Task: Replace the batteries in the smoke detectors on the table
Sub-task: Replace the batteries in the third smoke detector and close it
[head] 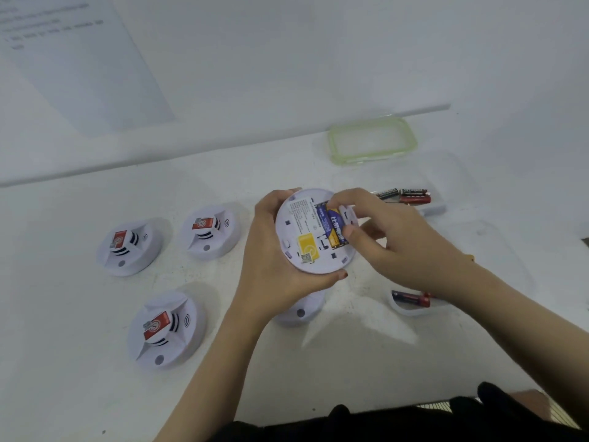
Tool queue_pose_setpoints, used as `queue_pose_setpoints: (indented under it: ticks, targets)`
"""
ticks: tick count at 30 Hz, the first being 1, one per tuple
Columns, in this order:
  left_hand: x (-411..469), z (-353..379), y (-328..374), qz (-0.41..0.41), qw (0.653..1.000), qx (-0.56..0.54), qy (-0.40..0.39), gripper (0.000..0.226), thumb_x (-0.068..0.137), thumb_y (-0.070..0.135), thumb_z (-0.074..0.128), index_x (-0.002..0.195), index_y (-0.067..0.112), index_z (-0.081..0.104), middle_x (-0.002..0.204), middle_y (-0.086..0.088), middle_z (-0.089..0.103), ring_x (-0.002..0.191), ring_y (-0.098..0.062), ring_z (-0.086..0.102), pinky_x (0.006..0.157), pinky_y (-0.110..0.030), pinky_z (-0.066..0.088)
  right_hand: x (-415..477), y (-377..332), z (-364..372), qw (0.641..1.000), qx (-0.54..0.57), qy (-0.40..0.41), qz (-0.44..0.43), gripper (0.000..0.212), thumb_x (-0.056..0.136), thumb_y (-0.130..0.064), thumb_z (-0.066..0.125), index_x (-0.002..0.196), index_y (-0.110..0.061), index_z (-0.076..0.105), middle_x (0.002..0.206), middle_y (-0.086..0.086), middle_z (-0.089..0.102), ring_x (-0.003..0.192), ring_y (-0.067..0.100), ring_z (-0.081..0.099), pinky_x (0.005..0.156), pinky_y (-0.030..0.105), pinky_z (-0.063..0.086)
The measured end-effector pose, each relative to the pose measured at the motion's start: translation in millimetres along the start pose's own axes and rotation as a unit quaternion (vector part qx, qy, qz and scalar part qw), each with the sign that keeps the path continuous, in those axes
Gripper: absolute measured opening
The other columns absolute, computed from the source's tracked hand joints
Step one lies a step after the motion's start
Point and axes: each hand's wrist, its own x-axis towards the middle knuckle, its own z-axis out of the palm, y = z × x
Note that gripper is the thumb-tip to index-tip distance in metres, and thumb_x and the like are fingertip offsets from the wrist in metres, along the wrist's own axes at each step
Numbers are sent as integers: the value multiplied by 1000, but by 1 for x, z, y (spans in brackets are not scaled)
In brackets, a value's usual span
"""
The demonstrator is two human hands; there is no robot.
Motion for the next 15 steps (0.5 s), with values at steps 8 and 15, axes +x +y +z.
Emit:
queue_pose_setpoints:
  ticks: [8,15]
  targets:
    - [3,37,3,5,999,-1,-41,99,44,38,89,124,39,31,128,12,47,118,-18,54,93,-39,52,-20,17,-21,998,-31,46,23,24,87,-22,60,105,-30,46,82,-8,66,65,12,64,58,37,54]
    - [6,65,5,10,998,5,-55,99,47,39,89,127,35,31,131,3,47,119,-24,54,91,-44,53,-29,32,-45,998,-32,25,46,25,85,-21,65,101,-28,46,80,-15,63,65,9,61,59,32,51]
